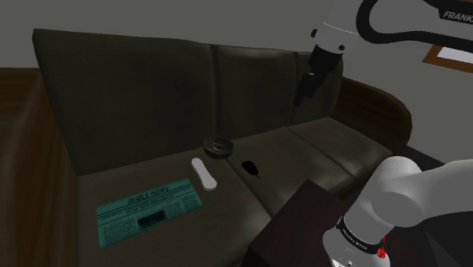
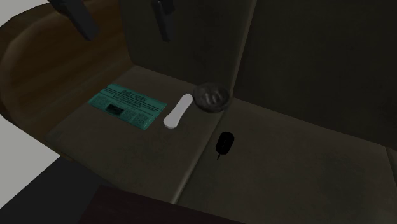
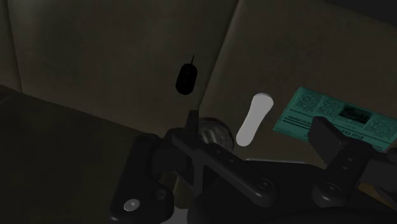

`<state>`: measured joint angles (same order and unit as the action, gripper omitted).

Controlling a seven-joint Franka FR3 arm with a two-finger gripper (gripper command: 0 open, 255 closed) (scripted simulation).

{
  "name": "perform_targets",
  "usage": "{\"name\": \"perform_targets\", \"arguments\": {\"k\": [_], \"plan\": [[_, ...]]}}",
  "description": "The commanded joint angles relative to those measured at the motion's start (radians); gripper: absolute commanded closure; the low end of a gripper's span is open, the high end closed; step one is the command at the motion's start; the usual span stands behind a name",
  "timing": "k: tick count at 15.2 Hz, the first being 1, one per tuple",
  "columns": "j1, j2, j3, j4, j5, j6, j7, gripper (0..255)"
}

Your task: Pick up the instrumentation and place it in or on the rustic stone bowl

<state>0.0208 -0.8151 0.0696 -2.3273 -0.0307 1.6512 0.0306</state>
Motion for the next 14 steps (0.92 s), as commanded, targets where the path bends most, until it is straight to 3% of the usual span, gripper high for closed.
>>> {"name": "perform_targets", "arguments": {"k": [1,14], "plan": [[0.000,0.000,0.000,0.000,0.000,0.000,0.000,0],[-0.015,0.331,0.063,-0.117,0.025,0.422,0.115,0]]}}
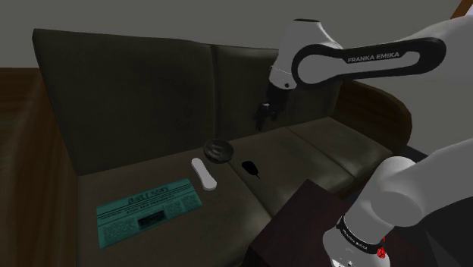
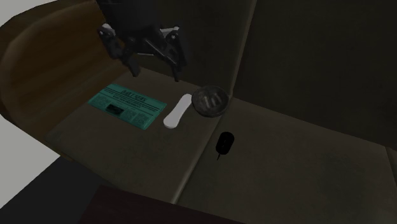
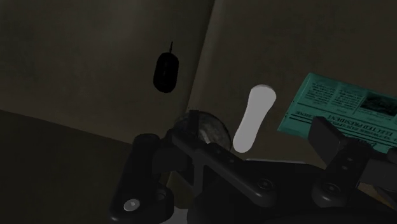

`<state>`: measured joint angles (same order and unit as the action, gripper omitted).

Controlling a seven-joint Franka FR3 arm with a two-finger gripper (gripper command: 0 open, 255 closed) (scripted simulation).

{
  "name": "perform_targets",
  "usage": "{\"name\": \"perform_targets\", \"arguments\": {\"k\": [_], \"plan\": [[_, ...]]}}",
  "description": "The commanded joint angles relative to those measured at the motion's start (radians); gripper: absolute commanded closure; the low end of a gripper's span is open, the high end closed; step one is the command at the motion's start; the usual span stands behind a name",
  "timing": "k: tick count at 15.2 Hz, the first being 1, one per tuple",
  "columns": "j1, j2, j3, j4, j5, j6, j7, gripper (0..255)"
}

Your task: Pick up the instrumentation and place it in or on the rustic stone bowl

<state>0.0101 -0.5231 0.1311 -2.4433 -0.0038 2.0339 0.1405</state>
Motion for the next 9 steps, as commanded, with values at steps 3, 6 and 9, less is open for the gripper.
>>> {"name": "perform_targets", "arguments": {"k": [3,6,9], "plan": [[-0.010,0.142,0.017,0.006,-0.005,0.130,0.035,0],[-0.017,0.253,0.031,0.025,-0.015,0.215,0.066,0],[-0.023,0.368,0.043,0.057,-0.033,0.292,0.101,0]]}}
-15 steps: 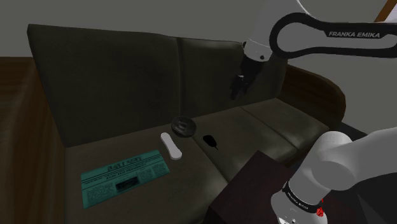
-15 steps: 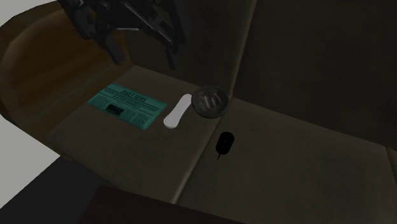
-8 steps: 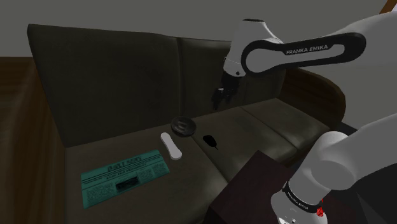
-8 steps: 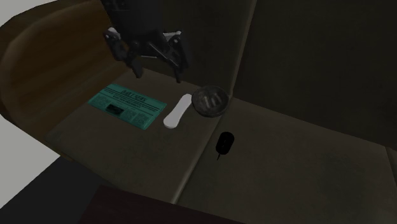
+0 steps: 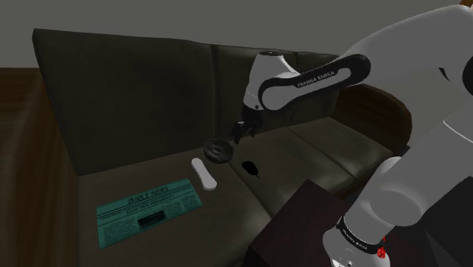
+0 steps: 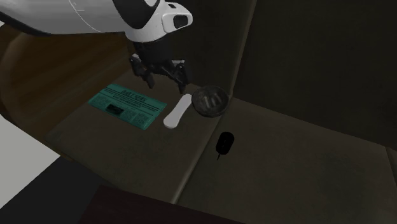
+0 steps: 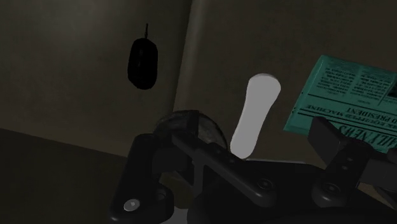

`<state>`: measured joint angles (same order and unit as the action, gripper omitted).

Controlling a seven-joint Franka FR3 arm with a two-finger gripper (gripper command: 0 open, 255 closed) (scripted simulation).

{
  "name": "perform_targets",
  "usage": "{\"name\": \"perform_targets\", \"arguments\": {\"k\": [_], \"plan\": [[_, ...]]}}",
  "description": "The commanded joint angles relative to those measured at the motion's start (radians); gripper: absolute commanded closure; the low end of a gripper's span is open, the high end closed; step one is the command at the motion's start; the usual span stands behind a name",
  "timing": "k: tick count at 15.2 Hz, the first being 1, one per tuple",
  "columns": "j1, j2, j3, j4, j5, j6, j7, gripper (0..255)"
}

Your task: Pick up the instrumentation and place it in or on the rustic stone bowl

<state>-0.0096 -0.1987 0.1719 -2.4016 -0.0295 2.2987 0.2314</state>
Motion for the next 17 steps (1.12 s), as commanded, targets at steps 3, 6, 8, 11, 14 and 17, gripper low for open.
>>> {"name": "perform_targets", "arguments": {"k": [3,6,8,11,14,17], "plan": [[-0.007,0.163,0.010,0.060,-0.031,0.094,0.047,0],[-0.006,0.283,0.011,0.116,-0.061,0.151,0.087,0],[-0.001,0.364,0.008,0.159,-0.081,0.183,0.112,0],[0.011,0.484,-0.002,0.234,-0.108,0.221,0.147,0],[0.026,0.604,-0.015,0.320,-0.127,0.248,0.174,0],[0.042,0.723,-0.029,0.418,-0.138,0.265,0.195,0]]}}
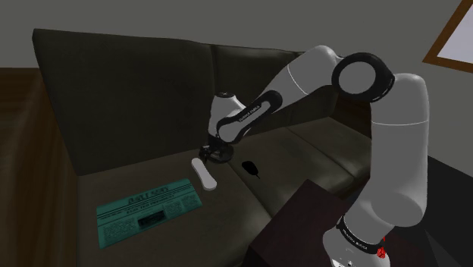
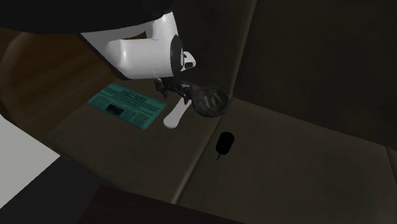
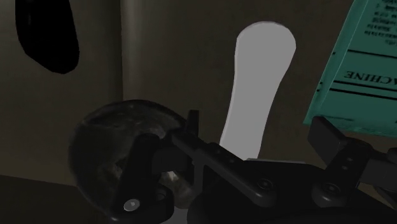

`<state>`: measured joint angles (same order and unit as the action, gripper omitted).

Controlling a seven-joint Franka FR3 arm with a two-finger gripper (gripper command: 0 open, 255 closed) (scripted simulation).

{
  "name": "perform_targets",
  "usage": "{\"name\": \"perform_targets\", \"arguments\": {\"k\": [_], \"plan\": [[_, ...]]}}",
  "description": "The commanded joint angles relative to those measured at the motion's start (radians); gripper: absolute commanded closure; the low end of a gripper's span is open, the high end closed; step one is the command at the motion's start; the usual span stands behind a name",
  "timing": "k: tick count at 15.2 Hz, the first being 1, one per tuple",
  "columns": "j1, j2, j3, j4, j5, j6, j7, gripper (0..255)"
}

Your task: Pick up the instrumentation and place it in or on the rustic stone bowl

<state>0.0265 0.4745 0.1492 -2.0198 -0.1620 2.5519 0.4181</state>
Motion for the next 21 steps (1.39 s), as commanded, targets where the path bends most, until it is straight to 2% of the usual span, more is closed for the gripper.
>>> {"name": "perform_targets", "arguments": {"k": [1,5,6,13,21], "plan": [[0.011,0.090,-0.010,0.071,-0.008,0.015,0.013,0],[0.029,0.251,-0.023,0.226,-0.010,0.016,0.029,0],[0.031,0.261,-0.023,0.237,-0.010,0.015,0.029,0],[0.041,0.354,-0.037,0.281,-0.020,0.064,0.035,0],[0.040,0.354,-0.036,0.281,-0.021,0.064,0.036,0]]}}
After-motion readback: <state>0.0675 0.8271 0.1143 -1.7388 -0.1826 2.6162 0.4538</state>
